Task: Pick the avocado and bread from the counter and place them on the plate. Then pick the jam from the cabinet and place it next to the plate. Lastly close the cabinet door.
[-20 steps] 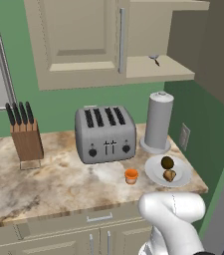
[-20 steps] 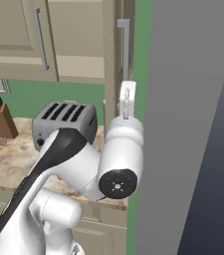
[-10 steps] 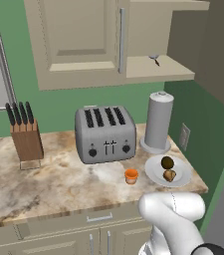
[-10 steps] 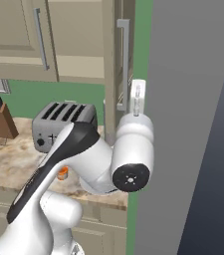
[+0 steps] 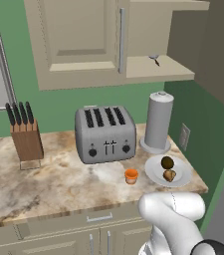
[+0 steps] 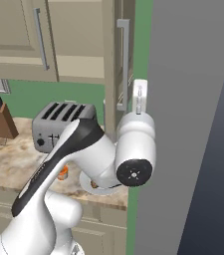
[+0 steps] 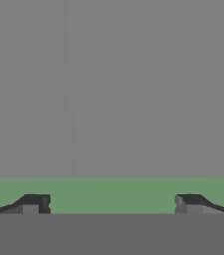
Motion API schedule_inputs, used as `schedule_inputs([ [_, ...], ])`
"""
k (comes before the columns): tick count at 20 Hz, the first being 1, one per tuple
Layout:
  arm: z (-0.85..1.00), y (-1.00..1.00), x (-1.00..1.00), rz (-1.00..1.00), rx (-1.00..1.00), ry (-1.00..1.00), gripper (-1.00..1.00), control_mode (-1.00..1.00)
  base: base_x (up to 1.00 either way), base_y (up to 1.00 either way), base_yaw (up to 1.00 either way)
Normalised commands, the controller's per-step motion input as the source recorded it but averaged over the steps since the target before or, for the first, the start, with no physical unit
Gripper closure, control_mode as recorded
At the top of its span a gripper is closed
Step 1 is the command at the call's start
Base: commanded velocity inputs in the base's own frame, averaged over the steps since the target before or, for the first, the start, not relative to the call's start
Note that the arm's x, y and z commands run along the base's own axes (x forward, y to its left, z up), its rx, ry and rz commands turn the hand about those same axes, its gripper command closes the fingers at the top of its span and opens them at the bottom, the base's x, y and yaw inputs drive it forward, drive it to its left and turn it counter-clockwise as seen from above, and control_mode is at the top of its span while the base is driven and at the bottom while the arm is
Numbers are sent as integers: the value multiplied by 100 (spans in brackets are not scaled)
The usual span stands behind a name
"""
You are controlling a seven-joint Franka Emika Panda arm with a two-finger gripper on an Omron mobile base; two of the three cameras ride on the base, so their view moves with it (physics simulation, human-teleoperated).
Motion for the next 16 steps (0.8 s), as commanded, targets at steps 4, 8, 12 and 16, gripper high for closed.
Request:
schedule_inputs([
  [4,-6,1,33,0,0,0,-100,-100,0,0,0],
  [8,0,33,11,0,0,0,-100,-100,0,0,0],
  [12,0,78,0,1,-4,-11,-100,-100,0,0,0],
  [16,0,78,0,0,-4,-14,-100,-100,0,0,0],
])
